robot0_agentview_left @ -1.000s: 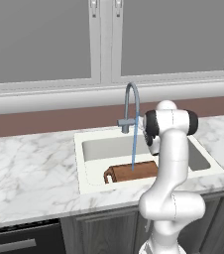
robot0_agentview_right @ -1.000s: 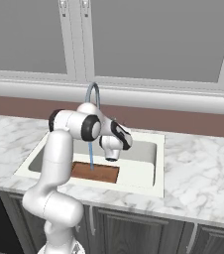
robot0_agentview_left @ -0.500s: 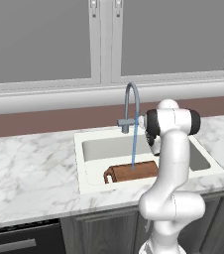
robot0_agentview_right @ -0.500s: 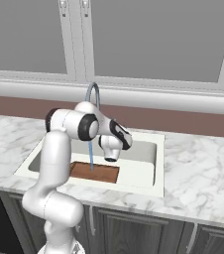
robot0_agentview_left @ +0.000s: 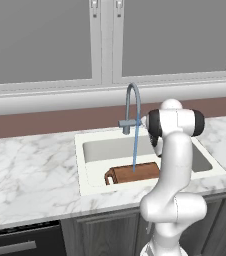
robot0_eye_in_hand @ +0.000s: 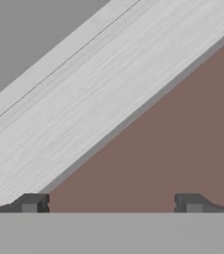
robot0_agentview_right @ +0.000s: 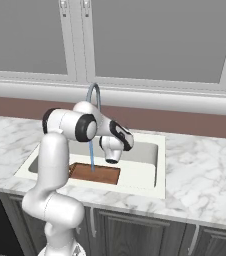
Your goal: Turn on the sink faucet with hot water and rinse the cutting board for ten seconds, then turn off the faucet. Push the cutting board to reach the water if necessary.
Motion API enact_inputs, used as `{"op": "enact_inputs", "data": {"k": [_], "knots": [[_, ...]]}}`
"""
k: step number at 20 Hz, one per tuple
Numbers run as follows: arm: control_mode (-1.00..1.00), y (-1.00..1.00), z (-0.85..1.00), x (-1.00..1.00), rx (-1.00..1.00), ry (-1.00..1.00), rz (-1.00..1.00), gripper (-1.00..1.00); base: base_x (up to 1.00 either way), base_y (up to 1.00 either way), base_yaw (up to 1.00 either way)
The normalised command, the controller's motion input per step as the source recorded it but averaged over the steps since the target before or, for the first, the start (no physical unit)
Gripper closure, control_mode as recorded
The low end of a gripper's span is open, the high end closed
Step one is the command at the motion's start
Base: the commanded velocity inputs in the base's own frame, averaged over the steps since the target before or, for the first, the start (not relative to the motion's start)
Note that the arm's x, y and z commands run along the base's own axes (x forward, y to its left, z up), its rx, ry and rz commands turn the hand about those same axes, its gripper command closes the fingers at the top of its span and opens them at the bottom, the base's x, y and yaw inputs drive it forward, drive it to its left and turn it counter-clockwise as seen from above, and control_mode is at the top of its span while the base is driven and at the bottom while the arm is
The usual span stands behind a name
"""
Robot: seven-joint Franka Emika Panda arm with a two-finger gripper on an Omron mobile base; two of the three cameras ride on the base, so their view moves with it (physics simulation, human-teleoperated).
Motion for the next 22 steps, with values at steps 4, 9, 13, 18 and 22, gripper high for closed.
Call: {"op": "enact_inputs", "data": {"k": [4,9,13,18,22], "knots": [[-1.0,0.0,0.0,0.0,0.0,0.0,-0.03,-1.0,0.0,0.0,0.0],[-1.0,0.0,0.0,0.0,0.0,0.0,-0.02,-1.0,0.0,0.0,0.0],[-1.0,0.0,-0.01,0.0,0.0,0.0,-0.01,-1.0,0.0,0.0,0.0],[-1.0,0.0,0.0,0.0,0.0,0.0,0.0,-1.0,0.0,0.0,0.0],[-1.0,0.0,0.0,0.0,0.0,0.0,0.0,-1.0,0.0,0.0,0.0]]}}
